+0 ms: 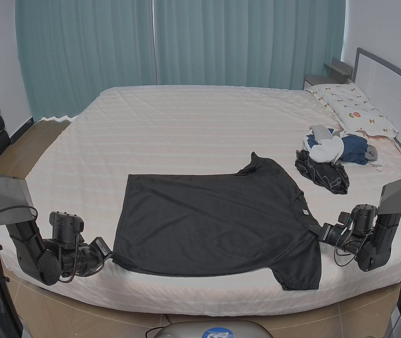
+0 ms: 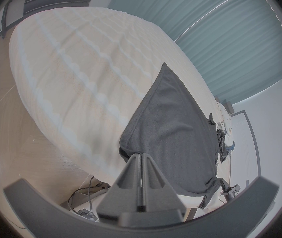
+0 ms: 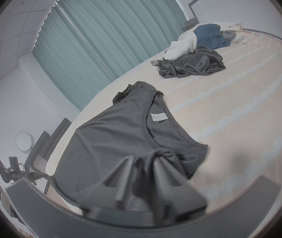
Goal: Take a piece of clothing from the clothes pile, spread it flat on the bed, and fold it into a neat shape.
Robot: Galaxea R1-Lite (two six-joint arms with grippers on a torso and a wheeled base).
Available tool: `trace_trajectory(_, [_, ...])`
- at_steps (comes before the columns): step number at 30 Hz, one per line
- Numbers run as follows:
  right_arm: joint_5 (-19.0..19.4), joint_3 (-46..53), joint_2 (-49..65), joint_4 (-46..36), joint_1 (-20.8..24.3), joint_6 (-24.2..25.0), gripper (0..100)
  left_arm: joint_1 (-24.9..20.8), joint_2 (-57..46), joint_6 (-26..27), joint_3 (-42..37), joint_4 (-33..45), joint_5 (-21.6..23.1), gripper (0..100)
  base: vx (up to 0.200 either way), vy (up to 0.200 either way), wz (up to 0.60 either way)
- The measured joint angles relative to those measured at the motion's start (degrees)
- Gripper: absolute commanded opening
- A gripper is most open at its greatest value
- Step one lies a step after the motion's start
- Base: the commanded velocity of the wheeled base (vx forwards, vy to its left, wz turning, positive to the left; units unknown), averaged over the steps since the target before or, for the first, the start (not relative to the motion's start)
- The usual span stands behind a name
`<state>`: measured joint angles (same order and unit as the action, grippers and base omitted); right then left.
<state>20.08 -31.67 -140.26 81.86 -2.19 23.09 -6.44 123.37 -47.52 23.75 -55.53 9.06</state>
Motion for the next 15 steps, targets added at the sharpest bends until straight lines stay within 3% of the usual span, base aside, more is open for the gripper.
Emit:
trace_trajectory(8, [0.55, 0.96, -0.04, 0.01, -2.07, 0.17, 100, 0.27, 0.3, 0.0, 0.21, 0.0, 0.09, 0, 0.0, 0.0, 0.0])
trace_trajectory(15, [6.35, 6.77, 0.68, 2.55, -4.97, -0.05, 100, 0.32, 0.37, -0.07, 0.23, 0.0, 0.38, 0, 0.0, 0.0, 0.0])
